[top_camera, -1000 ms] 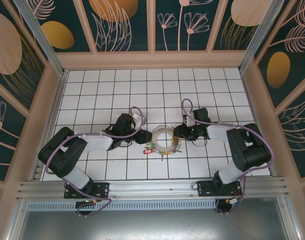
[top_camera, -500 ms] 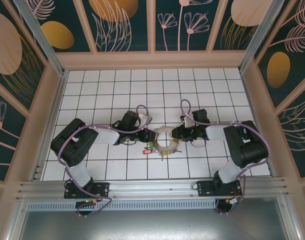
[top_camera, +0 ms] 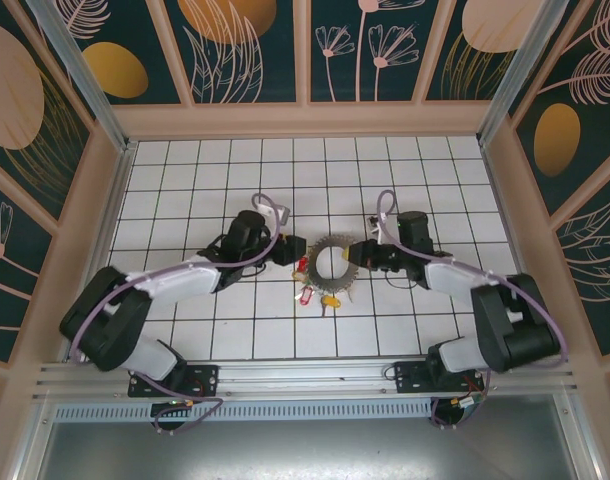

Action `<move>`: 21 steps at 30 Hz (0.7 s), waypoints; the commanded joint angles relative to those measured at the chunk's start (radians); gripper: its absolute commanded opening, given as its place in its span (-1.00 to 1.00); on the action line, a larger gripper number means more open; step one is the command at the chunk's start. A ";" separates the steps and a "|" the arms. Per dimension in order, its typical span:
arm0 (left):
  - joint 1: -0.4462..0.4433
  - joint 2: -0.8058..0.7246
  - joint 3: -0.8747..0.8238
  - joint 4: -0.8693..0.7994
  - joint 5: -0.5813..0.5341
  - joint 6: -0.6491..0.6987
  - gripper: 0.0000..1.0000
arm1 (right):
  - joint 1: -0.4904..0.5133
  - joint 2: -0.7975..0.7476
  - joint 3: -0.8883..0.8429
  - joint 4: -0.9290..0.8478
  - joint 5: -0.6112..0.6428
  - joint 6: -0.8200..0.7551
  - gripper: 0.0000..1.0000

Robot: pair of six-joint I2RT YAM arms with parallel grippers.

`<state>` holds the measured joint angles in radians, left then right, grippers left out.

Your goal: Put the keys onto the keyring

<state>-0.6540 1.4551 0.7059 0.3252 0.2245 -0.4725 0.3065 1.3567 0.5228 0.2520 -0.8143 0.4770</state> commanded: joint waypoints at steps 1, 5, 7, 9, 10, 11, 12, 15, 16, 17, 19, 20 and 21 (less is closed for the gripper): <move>0.013 -0.106 -0.029 0.016 -0.168 -0.028 0.31 | -0.005 -0.139 -0.030 0.238 -0.005 0.097 -1.00; 0.033 -0.211 -0.060 0.091 -0.188 -0.036 0.63 | 0.000 -0.284 -0.067 0.413 0.021 0.131 -1.00; 0.038 -0.240 -0.059 0.117 -0.179 -0.043 0.72 | 0.003 -0.334 -0.069 0.458 0.023 0.117 -1.00; 0.044 -0.256 -0.053 0.154 -0.141 -0.042 0.78 | 0.008 -0.368 -0.059 0.464 0.023 0.090 -1.00; 0.046 -0.261 -0.048 0.178 -0.105 -0.041 0.78 | 0.011 -0.377 -0.049 0.462 0.015 0.074 -1.00; 0.047 -0.263 -0.039 0.197 -0.070 -0.036 0.79 | 0.013 -0.383 -0.040 0.465 0.008 0.064 -1.00; 0.047 -0.262 -0.029 0.206 -0.045 -0.035 0.79 | 0.016 -0.384 -0.034 0.470 0.001 0.060 -1.00; 0.048 -0.262 -0.010 0.234 0.023 -0.038 0.80 | 0.030 -0.381 -0.015 0.494 -0.009 0.060 -1.00; 0.047 -0.266 -0.008 0.243 0.043 -0.039 0.80 | 0.038 -0.381 -0.011 0.504 -0.013 0.058 -1.00; 0.047 -0.269 -0.009 0.254 0.057 -0.042 0.81 | 0.048 -0.380 -0.005 0.502 -0.007 0.051 -1.00; 0.047 -0.280 -0.011 0.269 0.062 -0.046 0.81 | 0.062 -0.377 0.000 0.498 0.000 0.037 -1.00; 0.047 -0.288 -0.016 0.278 0.064 -0.045 0.81 | 0.067 -0.374 -0.001 0.502 0.003 0.036 -1.00; 0.048 -0.294 -0.021 0.284 0.069 -0.044 0.81 | 0.069 -0.372 -0.001 0.507 0.004 0.036 -1.00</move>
<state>-0.6121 1.1938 0.6678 0.5301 0.2409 -0.5068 0.3618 0.9852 0.4778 0.6563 -0.7940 0.5396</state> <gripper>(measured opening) 0.906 0.121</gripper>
